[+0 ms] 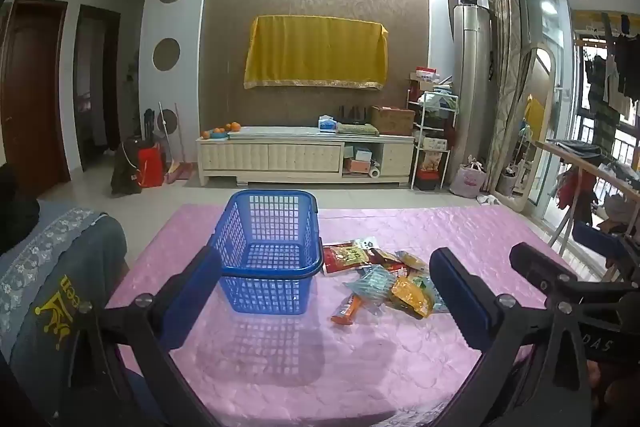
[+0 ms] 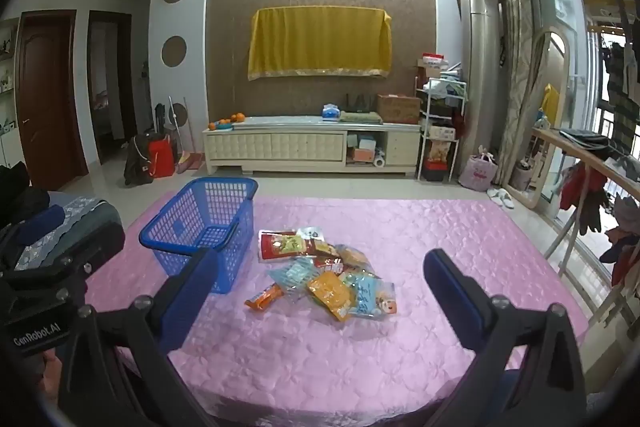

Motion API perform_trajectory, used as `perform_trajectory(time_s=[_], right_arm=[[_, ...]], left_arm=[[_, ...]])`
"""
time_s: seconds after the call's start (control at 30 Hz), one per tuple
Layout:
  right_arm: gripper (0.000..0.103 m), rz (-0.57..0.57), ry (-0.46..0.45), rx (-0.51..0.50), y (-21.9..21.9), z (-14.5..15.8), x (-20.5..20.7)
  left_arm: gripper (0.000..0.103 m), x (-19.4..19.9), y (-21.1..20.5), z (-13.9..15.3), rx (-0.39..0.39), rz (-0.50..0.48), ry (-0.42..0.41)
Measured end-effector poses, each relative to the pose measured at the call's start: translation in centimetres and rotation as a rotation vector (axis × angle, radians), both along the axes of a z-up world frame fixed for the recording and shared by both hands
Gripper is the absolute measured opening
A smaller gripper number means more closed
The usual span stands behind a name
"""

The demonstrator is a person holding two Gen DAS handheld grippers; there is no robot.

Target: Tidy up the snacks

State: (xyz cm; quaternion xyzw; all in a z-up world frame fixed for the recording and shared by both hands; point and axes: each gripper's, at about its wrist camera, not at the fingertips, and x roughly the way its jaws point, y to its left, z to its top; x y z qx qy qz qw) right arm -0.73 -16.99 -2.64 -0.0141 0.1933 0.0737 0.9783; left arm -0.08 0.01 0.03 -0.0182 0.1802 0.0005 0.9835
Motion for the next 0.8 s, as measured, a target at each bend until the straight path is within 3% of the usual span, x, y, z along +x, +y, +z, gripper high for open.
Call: perform_trajectory(time_s=[0.17, 0.8], right_arm=[[0.103, 0.010, -0.015, 0.013, 0.01, 0.27, -0.23], [0.103, 0.009, 0.037, 0.012, -0.18, -0.52, 0.33]], left_arm=[[0.103, -0.34, 0.52, 0.08, -0.029, -0.001, -0.002], [0.103, 0.31, 0.21, -0.10, -0.022, -0.011, 0.037]])
